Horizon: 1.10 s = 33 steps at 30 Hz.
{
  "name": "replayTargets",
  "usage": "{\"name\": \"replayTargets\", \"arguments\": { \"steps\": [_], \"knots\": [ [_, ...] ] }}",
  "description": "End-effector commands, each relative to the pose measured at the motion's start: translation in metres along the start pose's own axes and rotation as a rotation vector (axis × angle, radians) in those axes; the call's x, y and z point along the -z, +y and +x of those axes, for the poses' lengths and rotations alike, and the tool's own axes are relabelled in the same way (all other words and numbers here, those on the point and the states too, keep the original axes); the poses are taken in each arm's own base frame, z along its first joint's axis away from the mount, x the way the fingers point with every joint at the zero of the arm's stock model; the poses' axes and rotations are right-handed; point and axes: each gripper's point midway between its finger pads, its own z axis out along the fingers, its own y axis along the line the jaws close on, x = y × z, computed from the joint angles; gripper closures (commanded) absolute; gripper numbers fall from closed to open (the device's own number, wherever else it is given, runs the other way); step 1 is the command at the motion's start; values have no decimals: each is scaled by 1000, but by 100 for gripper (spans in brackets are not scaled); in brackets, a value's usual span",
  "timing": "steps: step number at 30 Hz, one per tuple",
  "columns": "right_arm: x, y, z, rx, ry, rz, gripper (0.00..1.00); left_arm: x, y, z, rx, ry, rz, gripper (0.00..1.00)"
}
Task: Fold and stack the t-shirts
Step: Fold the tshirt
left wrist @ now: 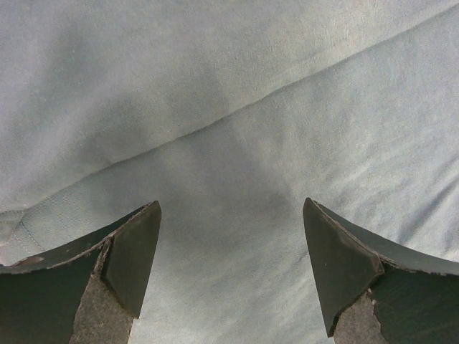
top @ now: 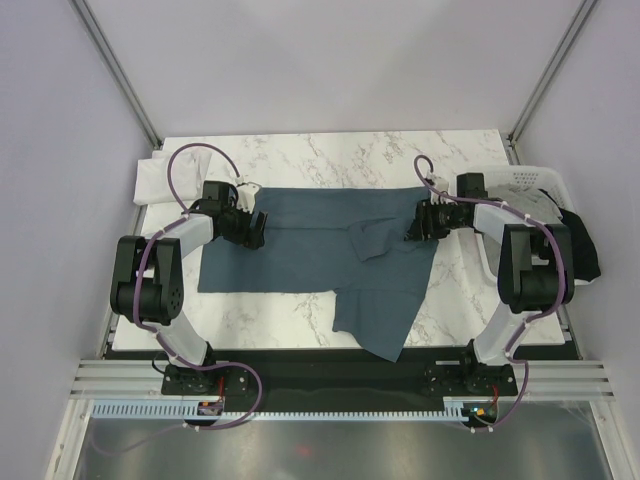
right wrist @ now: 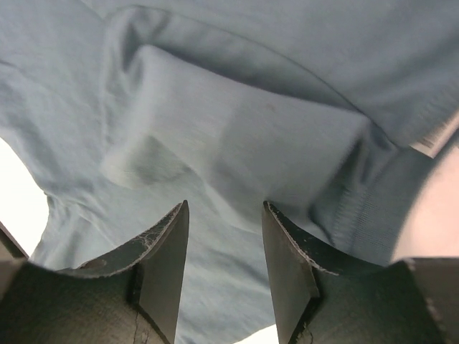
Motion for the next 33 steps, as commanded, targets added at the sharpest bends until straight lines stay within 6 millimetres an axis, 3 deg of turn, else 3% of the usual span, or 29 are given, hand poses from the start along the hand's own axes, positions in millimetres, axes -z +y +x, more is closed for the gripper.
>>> {"name": "replayTargets", "arguments": {
  "steps": [1,9,24,26,29,33],
  "knots": [
    [4,-5,-7,23,-34,-42,48,5,5,-12,1,-30,-20,13],
    [25,-7,-6,61,-57,-3,48,-1,4,-9,10,-17,-6,13],
    [5,-31,16,0,5,-23,48,2,4,-10,7,-21,-12,13],
    [6,-30,17,6,5,-32,52,1,5,-10,8,-20,-13,13],
    [7,-27,18,1,1,-58,74,1,4,-9,9,-19,-10,13],
    [13,-21,18,15,-7,-73,79,1,5,-9,10,-19,-11,13]
  ]
}}
